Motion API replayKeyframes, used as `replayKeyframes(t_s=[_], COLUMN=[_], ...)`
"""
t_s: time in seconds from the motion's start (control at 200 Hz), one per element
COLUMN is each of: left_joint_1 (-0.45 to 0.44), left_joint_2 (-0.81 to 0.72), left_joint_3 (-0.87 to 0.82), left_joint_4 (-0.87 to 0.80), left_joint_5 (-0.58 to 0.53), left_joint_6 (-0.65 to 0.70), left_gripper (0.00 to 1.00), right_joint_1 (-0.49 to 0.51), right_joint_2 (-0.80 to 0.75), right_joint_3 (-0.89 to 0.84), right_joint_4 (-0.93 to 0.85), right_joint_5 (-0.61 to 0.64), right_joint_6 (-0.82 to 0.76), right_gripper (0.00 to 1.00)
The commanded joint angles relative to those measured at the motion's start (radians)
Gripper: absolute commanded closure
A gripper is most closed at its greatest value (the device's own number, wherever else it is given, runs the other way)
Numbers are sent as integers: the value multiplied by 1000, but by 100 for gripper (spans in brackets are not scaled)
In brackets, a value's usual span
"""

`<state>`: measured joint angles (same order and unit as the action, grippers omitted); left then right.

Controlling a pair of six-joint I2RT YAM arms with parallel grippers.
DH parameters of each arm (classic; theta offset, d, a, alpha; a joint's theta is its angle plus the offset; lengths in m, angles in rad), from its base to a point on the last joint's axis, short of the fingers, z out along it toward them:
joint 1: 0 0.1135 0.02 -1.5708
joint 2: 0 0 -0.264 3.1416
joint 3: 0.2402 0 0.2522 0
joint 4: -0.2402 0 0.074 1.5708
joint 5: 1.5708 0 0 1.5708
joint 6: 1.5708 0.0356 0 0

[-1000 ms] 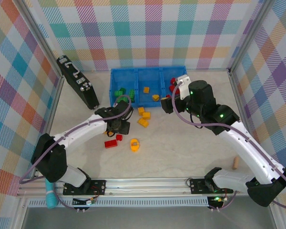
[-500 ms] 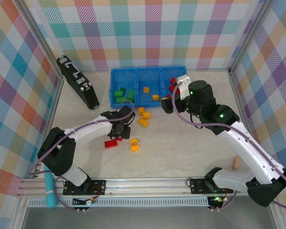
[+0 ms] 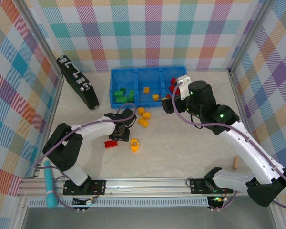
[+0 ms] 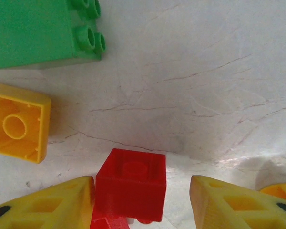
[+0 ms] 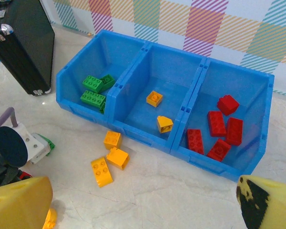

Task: Sort the legos into containers by color
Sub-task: Pick up the lego from the center of the table.

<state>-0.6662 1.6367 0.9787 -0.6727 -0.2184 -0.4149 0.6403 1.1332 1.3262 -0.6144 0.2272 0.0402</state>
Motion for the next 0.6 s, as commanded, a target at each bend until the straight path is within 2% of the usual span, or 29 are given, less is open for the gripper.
replayKeyframes(t_s=[0.0, 0.11, 0.2, 0.37, 0.595], left_joint_1=[-6, -6, -6, -6, -51], left_joint_2=[18, 29, 40, 52, 92], left_joint_3=[-18, -18, -15, 13, 203], left_joint_4=[2, 2, 4, 9, -43], left_joint_5=[1, 1, 7, 18, 47], left_joint_6=[-28, -29, -30, -31, 8], left_gripper=[47, 52, 62, 70, 72], right_joint_1=[-7, -7, -8, -8, -13], right_joint_2=[-4, -3, -3, -4, -9], right_joint_3=[1, -2, -3, -5, -7], right_joint_4=[-2, -2, -4, -8, -13], right_joint_5=[17, 20, 21, 26, 38], right_joint_6=[-3, -4, -4, -10, -23], right_gripper=[1, 1, 1, 1, 1])
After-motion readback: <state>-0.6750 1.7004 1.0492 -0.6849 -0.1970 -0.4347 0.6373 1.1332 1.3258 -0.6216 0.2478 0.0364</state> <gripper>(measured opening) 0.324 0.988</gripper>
